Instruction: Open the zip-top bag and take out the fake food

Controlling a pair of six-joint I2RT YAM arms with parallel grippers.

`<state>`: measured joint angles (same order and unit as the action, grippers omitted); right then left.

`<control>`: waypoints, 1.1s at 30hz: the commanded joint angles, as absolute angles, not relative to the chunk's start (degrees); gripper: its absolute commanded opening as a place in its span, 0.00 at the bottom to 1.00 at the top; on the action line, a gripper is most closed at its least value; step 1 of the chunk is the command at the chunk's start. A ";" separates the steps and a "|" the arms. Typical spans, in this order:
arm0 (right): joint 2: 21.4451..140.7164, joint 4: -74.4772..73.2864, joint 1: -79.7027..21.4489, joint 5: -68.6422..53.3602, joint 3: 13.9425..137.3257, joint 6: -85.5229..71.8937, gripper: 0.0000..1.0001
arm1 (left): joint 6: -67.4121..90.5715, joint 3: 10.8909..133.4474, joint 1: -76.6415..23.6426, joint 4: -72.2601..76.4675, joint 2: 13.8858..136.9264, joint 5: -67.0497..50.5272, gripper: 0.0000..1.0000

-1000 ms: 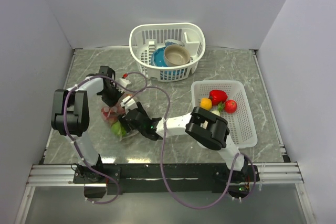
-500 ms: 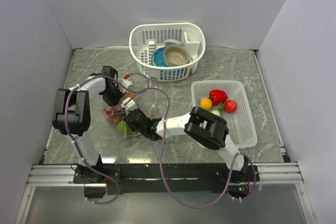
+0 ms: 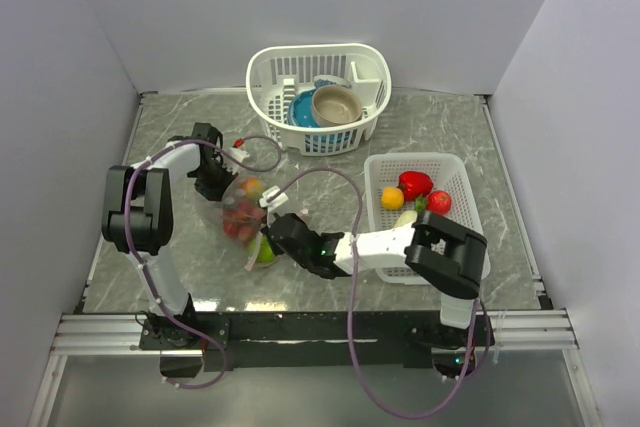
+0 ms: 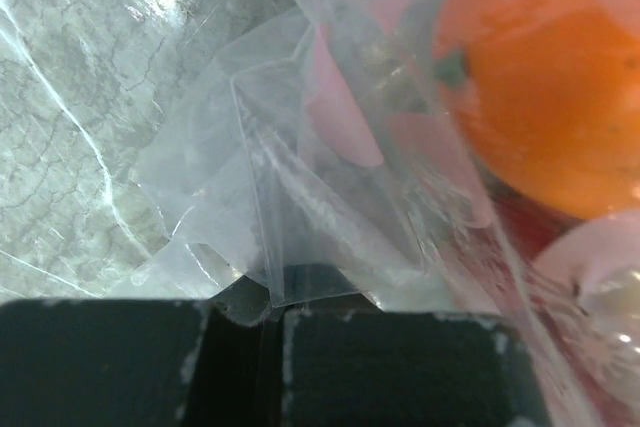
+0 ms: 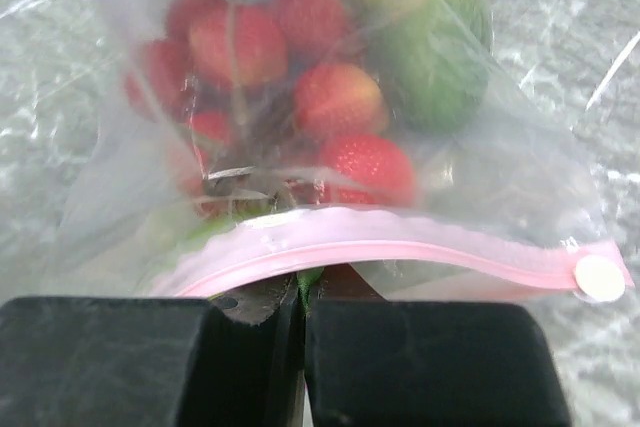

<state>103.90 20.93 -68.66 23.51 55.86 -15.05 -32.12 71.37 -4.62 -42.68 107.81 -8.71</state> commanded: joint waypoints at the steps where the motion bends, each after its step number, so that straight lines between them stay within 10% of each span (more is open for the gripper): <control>1: 98.88 19.17 -70.66 26.02 53.09 -18.36 0.00 | -31.82 68.64 -3.52 -41.66 111.36 -9.23 0.01; 18: 80.17 5.72 -76.55 29.88 36.92 -30.76 0.00 | -30.85 70.05 -1.85 -41.05 111.18 -9.93 0.01; 33: 62.95 -6.59 -72.86 42.09 49.57 -18.38 0.00 | -31.20 67.76 -1.85 -40.96 109.34 -10.81 0.01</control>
<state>68.53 -4.80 -74.02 35.31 45.04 -22.48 -30.68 71.02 -2.26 -41.76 107.44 -11.14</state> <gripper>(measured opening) 0.010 0.016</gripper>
